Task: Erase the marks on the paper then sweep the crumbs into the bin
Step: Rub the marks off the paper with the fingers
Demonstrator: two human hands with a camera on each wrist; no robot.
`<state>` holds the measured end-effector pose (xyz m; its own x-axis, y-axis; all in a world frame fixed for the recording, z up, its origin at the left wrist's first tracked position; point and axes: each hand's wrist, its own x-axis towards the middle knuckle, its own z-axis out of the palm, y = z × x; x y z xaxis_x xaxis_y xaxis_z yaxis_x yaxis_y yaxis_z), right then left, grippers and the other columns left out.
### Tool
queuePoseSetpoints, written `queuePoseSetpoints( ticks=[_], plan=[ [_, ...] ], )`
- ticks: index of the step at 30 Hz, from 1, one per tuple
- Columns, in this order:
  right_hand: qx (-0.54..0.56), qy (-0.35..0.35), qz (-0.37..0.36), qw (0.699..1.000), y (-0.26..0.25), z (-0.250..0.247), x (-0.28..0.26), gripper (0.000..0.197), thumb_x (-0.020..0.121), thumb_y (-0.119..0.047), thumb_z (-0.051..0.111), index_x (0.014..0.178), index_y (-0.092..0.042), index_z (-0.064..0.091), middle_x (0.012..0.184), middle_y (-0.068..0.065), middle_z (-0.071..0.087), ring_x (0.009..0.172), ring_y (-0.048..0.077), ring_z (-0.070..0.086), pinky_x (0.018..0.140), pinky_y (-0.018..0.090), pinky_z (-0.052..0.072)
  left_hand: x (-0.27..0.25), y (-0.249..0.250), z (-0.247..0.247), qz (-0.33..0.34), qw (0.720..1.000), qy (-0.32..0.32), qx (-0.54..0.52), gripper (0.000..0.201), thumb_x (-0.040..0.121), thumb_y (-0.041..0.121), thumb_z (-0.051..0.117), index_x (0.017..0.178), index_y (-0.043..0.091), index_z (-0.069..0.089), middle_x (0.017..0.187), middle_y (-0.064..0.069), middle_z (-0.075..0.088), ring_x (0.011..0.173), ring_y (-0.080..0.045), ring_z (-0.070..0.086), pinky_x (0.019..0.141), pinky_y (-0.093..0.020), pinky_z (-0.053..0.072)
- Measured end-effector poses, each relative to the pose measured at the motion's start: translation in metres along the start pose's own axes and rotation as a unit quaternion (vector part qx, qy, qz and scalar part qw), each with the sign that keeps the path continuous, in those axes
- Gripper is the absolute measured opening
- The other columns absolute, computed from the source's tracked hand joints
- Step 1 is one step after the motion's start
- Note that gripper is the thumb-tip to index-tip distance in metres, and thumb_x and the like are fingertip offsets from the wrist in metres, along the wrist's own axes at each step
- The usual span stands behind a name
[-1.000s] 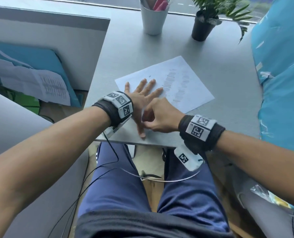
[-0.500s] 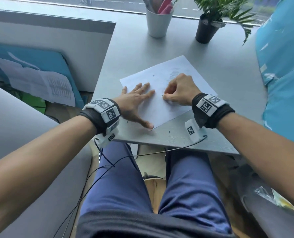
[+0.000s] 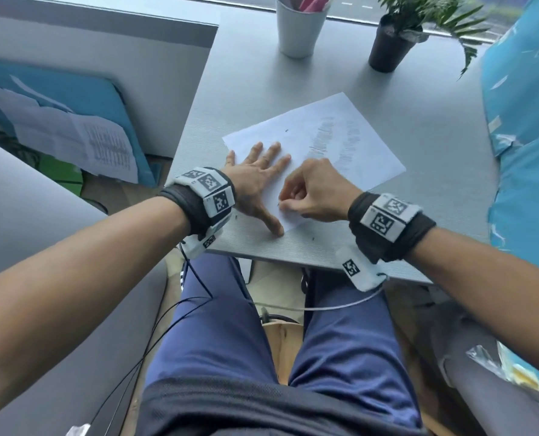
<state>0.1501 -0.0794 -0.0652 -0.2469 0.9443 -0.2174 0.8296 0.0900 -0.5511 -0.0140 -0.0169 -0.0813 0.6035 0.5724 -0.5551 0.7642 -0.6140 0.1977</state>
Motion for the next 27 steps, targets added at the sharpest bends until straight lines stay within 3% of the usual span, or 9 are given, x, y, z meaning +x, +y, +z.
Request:
queuePoseSetpoints(
  ticks=[2,5,7,10,12,15,19,24,27],
  plan=[
    [-0.005,0.0,0.004,1.0,0.005,-0.011,0.007,0.008,0.075,-0.019,0.075,0.081,-0.019,0.08,0.071,-0.004,0.074,0.067,0.008,0.068,0.063,0.019,0.055,-0.001,0.0,0.0,0.002,1.0,-0.003,-0.002,0.15,0.05,0.084,0.072,0.154,0.029,-0.021,0.159,0.004,-0.033,0.146,-0.024,-0.029,0.115,-0.066,-0.01],
    [-0.001,0.073,0.053,0.996,0.02,-0.032,0.023,0.011,0.075,-0.021,0.073,0.083,-0.016,0.08,0.075,0.002,0.075,0.073,0.015,0.071,0.07,0.024,0.057,-0.002,0.001,-0.001,0.003,1.0,-0.003,-0.001,0.149,0.05,0.084,0.072,0.154,0.03,-0.021,0.159,0.004,-0.033,0.147,-0.024,-0.028,0.114,-0.066,-0.011],
    [-0.009,0.052,0.032,0.998,0.01,-0.02,0.015,0.01,0.075,-0.017,0.069,0.079,-0.014,0.079,0.071,0.002,0.073,0.068,0.018,0.069,0.066,0.029,0.058,-0.001,0.0,-0.001,0.002,1.0,-0.002,0.003,0.15,0.05,0.085,0.071,0.154,0.03,-0.022,0.159,0.004,-0.033,0.147,-0.025,-0.028,0.114,-0.066,-0.01],
    [-0.005,-0.056,-0.029,0.998,-0.015,0.007,-0.012,0.008,0.076,-0.013,0.07,0.076,-0.015,0.078,0.064,-0.005,0.069,0.057,0.006,0.063,0.054,0.019,0.052,0.001,0.0,0.001,0.01,1.0,0.0,0.015,0.152,0.049,0.088,0.069,0.153,0.028,-0.024,0.158,0.002,-0.035,0.146,-0.027,-0.03,0.112,-0.068,-0.01],
    [-0.006,-0.031,-0.012,0.999,-0.006,-0.005,-0.002,0.008,0.075,-0.016,0.071,0.077,-0.017,0.078,0.064,-0.007,0.069,0.058,0.004,0.062,0.056,0.018,0.05,0.0,0.0,0.001,0.01,1.0,-0.003,0.012,0.151,0.049,0.087,0.069,0.153,0.029,-0.024,0.158,0.002,-0.035,0.146,-0.026,-0.03,0.113,-0.068,-0.009],
    [0.0,0.05,0.029,0.998,0.01,-0.025,0.017,0.011,0.073,-0.02,0.072,0.08,-0.017,0.08,0.071,0.0,0.074,0.068,0.013,0.069,0.066,0.027,0.058,-0.003,0.002,-0.001,0.004,1.0,-0.004,0.001,0.15,0.05,0.086,0.07,0.153,0.03,-0.023,0.158,0.003,-0.034,0.146,-0.025,-0.029,0.114,-0.068,-0.009],
    [-0.011,-0.04,-0.036,0.999,-0.016,0.008,-0.009,0.009,0.075,-0.015,0.069,0.077,-0.014,0.078,0.067,-0.002,0.071,0.056,0.005,0.061,0.054,0.018,0.052,-0.001,0.004,-0.001,0.003,1.0,0.0,0.016,0.15,0.051,0.084,0.071,0.153,0.027,-0.024,0.158,0.001,-0.034,0.146,-0.028,-0.028,0.113,-0.07,-0.007],
    [-0.022,0.053,0.02,0.998,0.008,-0.023,0.012,0.013,0.074,-0.017,0.067,0.078,-0.012,0.079,0.07,0.002,0.073,0.067,0.017,0.069,0.066,0.032,0.057,-0.003,0.005,-0.001,0.0,1.0,-0.008,0.006,0.15,0.05,0.086,0.07,0.153,0.03,-0.023,0.159,0.004,-0.034,0.147,-0.025,-0.028,0.114,-0.068,-0.006],
    [-0.016,-0.023,-0.036,0.999,-0.009,-0.002,-0.009,0.01,0.076,-0.017,0.069,0.08,-0.016,0.079,0.068,-0.005,0.071,0.061,0.006,0.065,0.061,0.021,0.055,0.001,0.002,0.001,0.004,1.0,-0.005,0.014,0.155,0.044,0.09,0.068,0.152,0.029,-0.025,0.158,0.003,-0.035,0.146,-0.027,-0.029,0.113,-0.07,-0.007]
  ],
)
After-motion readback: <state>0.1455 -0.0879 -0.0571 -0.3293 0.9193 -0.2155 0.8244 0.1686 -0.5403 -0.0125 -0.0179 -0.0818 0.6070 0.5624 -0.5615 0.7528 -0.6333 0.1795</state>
